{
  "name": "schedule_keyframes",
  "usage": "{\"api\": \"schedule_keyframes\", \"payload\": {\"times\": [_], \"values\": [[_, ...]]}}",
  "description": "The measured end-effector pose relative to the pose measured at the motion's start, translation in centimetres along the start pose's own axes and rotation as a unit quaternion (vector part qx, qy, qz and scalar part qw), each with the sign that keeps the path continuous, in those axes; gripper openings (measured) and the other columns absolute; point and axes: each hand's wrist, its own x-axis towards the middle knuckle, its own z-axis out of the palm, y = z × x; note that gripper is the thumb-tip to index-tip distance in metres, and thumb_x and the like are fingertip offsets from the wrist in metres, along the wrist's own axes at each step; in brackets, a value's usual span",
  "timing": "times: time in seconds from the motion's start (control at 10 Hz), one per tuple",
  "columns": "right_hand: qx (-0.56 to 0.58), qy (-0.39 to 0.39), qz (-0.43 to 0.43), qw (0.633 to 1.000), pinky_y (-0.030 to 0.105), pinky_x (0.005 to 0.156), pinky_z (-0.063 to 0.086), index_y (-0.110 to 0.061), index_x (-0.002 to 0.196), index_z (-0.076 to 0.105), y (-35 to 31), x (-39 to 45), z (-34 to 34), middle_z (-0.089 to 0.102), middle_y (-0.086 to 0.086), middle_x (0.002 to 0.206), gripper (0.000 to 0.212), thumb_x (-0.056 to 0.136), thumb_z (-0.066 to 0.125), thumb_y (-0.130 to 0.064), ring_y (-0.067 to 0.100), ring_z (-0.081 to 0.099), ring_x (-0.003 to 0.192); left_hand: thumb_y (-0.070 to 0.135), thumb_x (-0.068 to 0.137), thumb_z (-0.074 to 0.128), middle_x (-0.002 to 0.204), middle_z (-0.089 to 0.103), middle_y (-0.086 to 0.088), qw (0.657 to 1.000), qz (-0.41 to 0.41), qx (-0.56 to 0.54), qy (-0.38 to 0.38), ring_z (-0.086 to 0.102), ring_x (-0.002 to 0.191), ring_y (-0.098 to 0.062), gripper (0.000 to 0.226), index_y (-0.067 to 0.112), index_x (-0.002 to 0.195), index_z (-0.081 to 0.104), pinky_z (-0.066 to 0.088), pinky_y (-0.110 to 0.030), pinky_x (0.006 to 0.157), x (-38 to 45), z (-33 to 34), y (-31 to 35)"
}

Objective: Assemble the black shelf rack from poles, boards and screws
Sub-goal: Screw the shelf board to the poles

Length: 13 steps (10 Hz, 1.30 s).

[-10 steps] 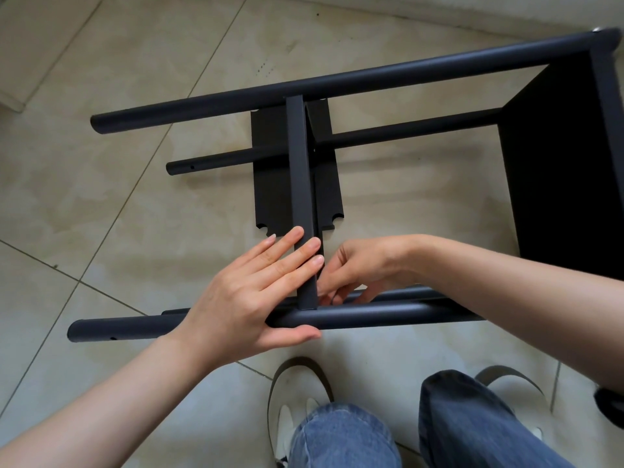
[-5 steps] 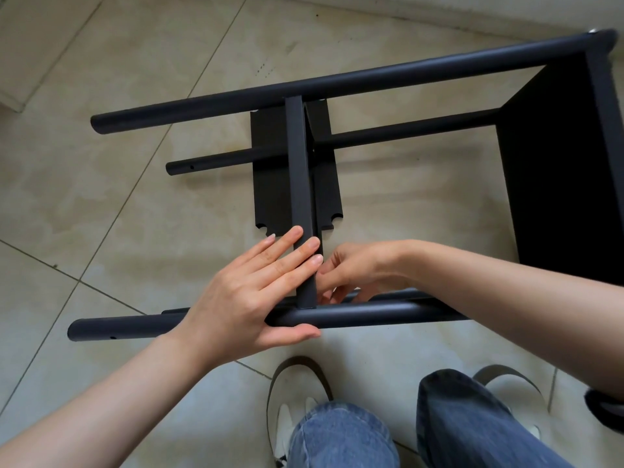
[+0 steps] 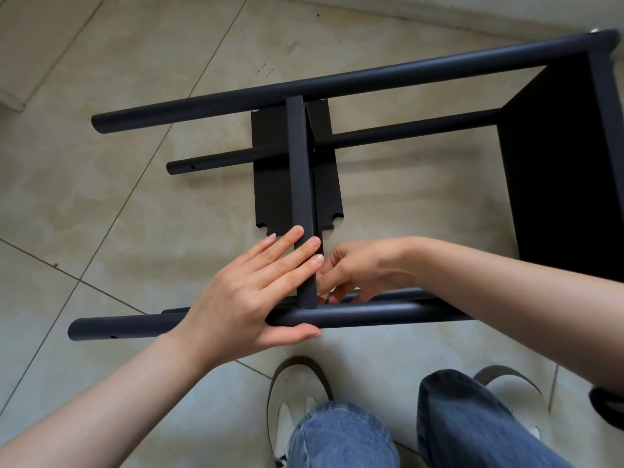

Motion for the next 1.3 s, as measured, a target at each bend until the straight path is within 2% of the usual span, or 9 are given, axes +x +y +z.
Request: {"api": "schedule_keyframes", "payload": {"times": [0.1,0.3,0.5,0.7,0.8,0.9,1.0,1.1,1.3], "values": [[0.002,0.005,0.003,1.000,0.025,0.060,0.044,-0.022,0.054,0.070,-0.1,0.0,0.2,0.065,0.001,0.073,0.041,0.092,0.059,-0.011,0.013,0.060,0.071,0.057,0.089,0.068,0.151,0.047,-0.011,1.000,0.001,0.003,0.000,0.038,0.145,-0.030,0.075,0.004,0.140,0.054,0.039,-0.052,0.114,0.0,0.0,0.0],[-0.011,0.035,0.006,0.999,0.028,0.068,0.045,-0.022,0.049,0.069,-0.3,-0.1,0.5,0.065,0.000,0.070,0.045,0.091,0.059,-0.010,0.013,0.059,0.071,0.058,0.089,0.067,0.150,0.047,-0.011,1.000,0.003,0.007,-0.003,0.039,0.145,-0.031,0.075,0.003,0.140,0.054,0.039,-0.051,0.114,0.0,-0.1,0.0],[0.009,0.068,-0.037,0.997,0.025,0.071,0.044,-0.017,0.073,0.066,0.1,-1.5,1.4,0.063,0.003,0.079,0.023,0.094,0.058,-0.014,0.016,0.055,0.077,0.060,0.090,0.064,0.152,0.045,-0.010,1.000,0.007,0.024,-0.012,0.036,0.146,-0.029,0.078,0.004,0.142,0.053,0.039,-0.049,0.115,0.0,-0.2,0.1],[-0.098,0.133,-0.035,0.986,0.019,0.069,0.048,-0.025,0.097,0.073,-0.5,-5.4,1.7,0.068,-0.009,0.080,0.012,0.095,0.063,-0.030,0.007,0.060,0.075,0.061,0.091,0.056,0.154,0.043,-0.009,0.997,-0.008,0.055,-0.045,0.035,0.147,-0.028,0.077,0.005,0.143,0.052,0.040,-0.047,0.114,0.0,-1.0,0.9],[-0.267,0.181,-0.033,0.946,0.023,0.086,0.047,-0.021,0.115,0.071,-0.9,-7.7,2.1,0.071,-0.005,0.106,0.025,0.097,0.059,-0.031,0.010,0.063,0.094,0.058,0.089,0.057,0.155,0.042,-0.008,0.995,-0.032,0.070,-0.070,0.035,0.146,-0.028,0.076,0.006,0.144,0.052,0.041,-0.049,0.113,0.3,-1.9,1.9],[-0.320,0.209,-0.040,0.923,0.023,0.093,0.046,-0.018,0.120,0.070,-0.5,-9.4,3.1,0.071,-0.001,0.115,0.027,0.096,0.059,-0.028,0.012,0.064,0.102,0.053,0.089,0.064,0.162,0.028,0.000,0.988,-0.091,0.055,-0.109,0.022,0.151,-0.020,0.077,0.014,0.152,0.041,0.030,-0.046,0.120,0.5,-2.4,3.3],[-0.324,0.240,-0.063,0.913,0.022,0.096,0.048,-0.017,0.124,0.067,0.4,-10.1,4.1,0.070,0.001,0.120,0.031,0.094,0.061,-0.018,0.012,0.064,0.107,0.051,0.097,0.055,0.164,0.004,0.012,0.977,-0.168,0.019,-0.133,0.007,0.154,-0.012,0.075,0.024,0.158,0.022,0.017,-0.036,0.125,0.2,-2.2,4.6],[-0.328,0.281,-0.097,0.897,0.019,0.096,0.047,-0.014,0.125,0.066,1.0,-10.2,4.6,0.069,0.003,0.122,0.033,0.092,0.063,-0.011,0.012,0.064,0.110,0.049,0.102,0.046,0.165,0.000,0.016,0.966,-0.229,0.002,-0.119,0.008,0.153,-0.007,0.069,0.029,0.159,0.014,0.016,-0.028,0.124,0.0,-2.1,6.1],[-0.320,0.307,-0.124,0.888,0.020,0.097,0.047,-0.016,0.127,0.065,1.7,-10.3,4.9,0.068,0.001,0.123,0.035,0.092,0.064,-0.011,0.012,0.064,0.110,0.035,0.104,0.048,0.165,0.013,0.014,0.960,-0.271,-0.034,-0.066,0.015,0.152,-0.005,0.059,0.026,0.157,0.025,0.009,-0.020,0.121,-0.7,-2.5,8.1]]}}
